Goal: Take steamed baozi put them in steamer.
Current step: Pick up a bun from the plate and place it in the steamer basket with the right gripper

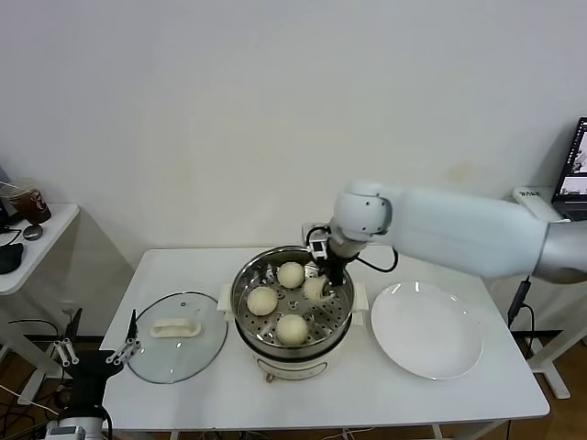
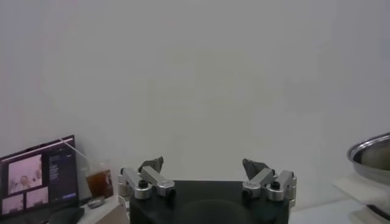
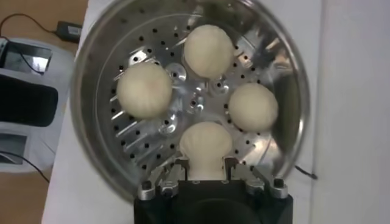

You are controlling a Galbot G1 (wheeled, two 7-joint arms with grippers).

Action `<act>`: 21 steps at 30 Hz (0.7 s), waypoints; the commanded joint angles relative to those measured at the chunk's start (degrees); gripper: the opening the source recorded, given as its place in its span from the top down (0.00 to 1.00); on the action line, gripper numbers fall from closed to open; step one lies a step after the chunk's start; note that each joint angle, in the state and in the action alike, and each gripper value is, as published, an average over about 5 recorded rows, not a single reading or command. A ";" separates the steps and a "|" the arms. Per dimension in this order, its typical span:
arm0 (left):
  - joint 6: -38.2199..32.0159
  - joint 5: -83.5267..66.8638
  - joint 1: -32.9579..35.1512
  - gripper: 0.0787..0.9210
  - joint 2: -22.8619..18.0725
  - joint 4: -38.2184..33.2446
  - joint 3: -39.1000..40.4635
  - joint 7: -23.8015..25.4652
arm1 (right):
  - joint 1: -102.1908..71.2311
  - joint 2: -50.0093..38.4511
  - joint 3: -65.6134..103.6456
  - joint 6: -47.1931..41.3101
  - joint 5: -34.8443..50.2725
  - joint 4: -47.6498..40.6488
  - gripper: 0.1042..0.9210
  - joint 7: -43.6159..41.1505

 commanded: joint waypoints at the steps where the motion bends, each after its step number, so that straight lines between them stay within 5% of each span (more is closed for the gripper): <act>1: -0.06 0.00 0.03 0.12 0.09 0.01 -0.15 0.01 | -5.50 3.10 0.28 -1.54 -3.67 -4.64 0.65 1.47; 7: -0.15 -0.07 -0.11 0.12 0.06 0.39 -0.09 0.01 | -5.58 2.50 1.80 -1.68 -3.71 -4.13 0.62 2.20; 21: -0.08 0.10 -0.61 0.12 -0.09 0.88 0.39 -0.03 | -1.45 -11.01 9.98 -1.97 -0.47 8.36 0.16 1.39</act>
